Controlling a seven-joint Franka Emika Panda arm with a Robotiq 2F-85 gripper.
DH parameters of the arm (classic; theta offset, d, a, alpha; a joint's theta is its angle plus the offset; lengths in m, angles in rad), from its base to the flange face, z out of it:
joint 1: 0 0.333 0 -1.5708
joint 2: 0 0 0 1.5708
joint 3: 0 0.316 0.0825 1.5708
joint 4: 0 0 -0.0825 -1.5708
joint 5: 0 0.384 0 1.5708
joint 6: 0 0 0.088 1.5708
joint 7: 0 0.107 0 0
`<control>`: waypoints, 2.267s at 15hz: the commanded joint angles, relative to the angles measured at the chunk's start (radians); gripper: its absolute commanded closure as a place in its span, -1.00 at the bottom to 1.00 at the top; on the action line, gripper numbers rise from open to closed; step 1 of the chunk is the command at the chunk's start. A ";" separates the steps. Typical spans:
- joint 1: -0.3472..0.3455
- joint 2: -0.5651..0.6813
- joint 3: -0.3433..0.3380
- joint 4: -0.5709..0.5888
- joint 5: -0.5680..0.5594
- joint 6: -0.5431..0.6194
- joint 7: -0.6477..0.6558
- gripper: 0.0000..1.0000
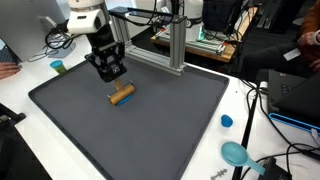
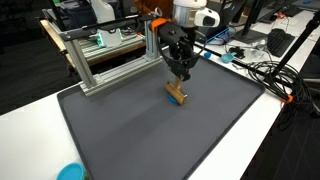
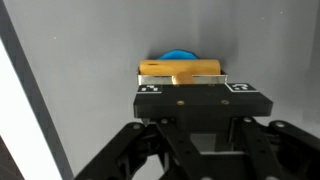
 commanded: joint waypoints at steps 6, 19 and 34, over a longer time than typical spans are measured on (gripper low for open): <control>-0.024 0.070 0.053 -0.007 0.062 0.042 -0.063 0.57; -0.055 -0.014 0.078 -0.002 0.199 0.011 -0.059 0.57; -0.081 -0.020 0.029 -0.010 0.165 0.011 -0.015 0.57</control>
